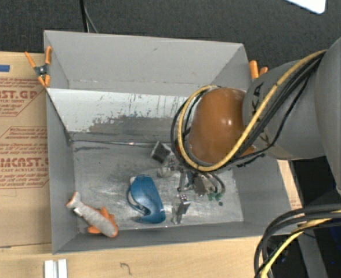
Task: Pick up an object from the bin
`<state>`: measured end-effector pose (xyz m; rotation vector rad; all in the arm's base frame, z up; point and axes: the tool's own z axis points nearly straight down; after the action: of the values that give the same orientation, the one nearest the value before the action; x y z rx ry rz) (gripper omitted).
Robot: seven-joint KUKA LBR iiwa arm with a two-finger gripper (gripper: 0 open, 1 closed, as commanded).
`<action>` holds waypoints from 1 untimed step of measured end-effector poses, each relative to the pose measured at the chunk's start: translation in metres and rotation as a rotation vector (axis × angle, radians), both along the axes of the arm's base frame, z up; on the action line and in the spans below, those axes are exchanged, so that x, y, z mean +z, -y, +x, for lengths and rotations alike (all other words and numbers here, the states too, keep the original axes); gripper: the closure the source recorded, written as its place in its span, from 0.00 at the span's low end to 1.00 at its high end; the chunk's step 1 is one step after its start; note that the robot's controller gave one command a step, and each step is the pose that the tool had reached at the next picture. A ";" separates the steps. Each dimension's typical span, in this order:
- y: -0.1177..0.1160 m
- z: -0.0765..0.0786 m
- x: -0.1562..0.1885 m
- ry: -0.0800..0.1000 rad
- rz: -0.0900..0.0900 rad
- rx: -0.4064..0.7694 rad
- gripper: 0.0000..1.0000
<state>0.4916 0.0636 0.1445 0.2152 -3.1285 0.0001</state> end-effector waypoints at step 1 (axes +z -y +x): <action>0.000 0.001 0.002 0.005 0.001 0.000 0.00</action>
Offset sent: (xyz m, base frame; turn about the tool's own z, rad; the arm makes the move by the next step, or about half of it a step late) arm -0.0035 0.0325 -0.0745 -0.3055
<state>0.4928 0.0637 0.1468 0.2150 -3.1337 -0.0002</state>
